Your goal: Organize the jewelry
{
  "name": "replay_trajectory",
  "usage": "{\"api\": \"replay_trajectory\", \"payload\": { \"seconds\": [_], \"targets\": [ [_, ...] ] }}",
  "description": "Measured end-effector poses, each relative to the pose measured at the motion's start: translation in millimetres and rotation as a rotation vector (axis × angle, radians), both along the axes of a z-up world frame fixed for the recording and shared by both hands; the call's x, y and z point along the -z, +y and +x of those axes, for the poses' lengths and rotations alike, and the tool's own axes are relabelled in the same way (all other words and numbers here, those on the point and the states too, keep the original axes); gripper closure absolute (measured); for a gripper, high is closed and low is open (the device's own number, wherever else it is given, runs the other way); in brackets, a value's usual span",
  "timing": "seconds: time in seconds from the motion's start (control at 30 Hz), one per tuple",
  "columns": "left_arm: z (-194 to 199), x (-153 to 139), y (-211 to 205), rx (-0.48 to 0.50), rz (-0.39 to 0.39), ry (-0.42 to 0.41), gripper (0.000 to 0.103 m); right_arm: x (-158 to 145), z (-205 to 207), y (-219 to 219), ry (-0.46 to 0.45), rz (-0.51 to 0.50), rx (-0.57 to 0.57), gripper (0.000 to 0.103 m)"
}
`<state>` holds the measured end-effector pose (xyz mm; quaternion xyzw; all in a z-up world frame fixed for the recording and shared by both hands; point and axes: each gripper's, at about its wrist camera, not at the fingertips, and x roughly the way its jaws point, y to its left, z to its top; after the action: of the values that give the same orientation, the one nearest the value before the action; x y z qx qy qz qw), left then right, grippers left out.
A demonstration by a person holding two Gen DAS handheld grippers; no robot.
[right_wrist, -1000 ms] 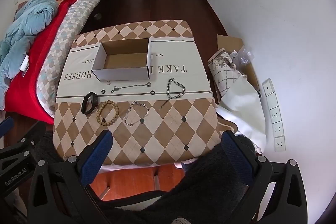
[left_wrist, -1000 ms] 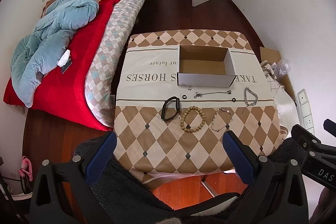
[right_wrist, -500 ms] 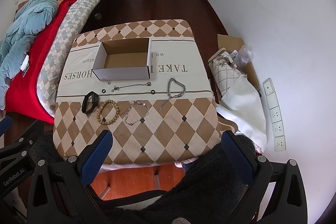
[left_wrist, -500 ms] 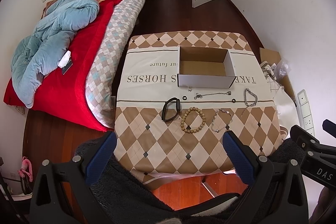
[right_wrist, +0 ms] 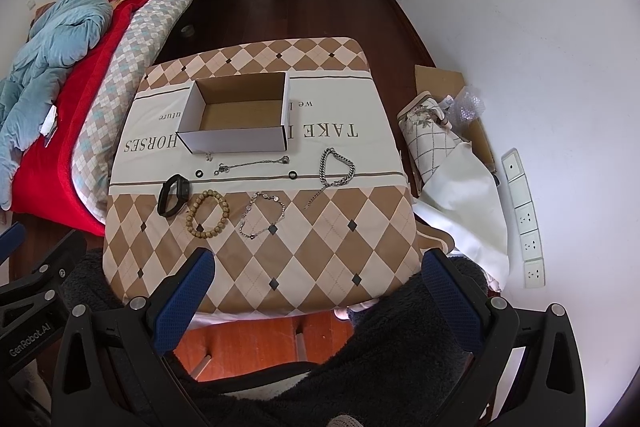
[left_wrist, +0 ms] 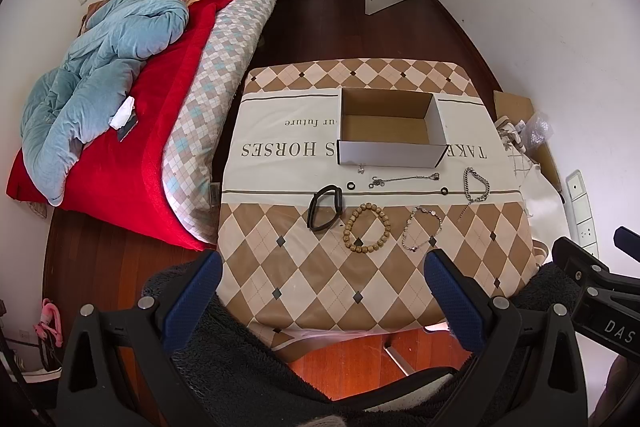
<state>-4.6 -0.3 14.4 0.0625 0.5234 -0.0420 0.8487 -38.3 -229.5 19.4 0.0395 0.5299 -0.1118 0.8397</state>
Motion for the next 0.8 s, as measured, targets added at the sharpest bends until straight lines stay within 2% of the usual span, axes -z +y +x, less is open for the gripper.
{"api": "replay_trajectory", "payload": {
  "seconds": [0.8],
  "targets": [
    [-1.1,-4.9,-1.1,0.001,-0.003,-0.013,0.0,-9.3,0.7,2.3,-0.011,0.004,-0.001,0.0]
  ]
}}
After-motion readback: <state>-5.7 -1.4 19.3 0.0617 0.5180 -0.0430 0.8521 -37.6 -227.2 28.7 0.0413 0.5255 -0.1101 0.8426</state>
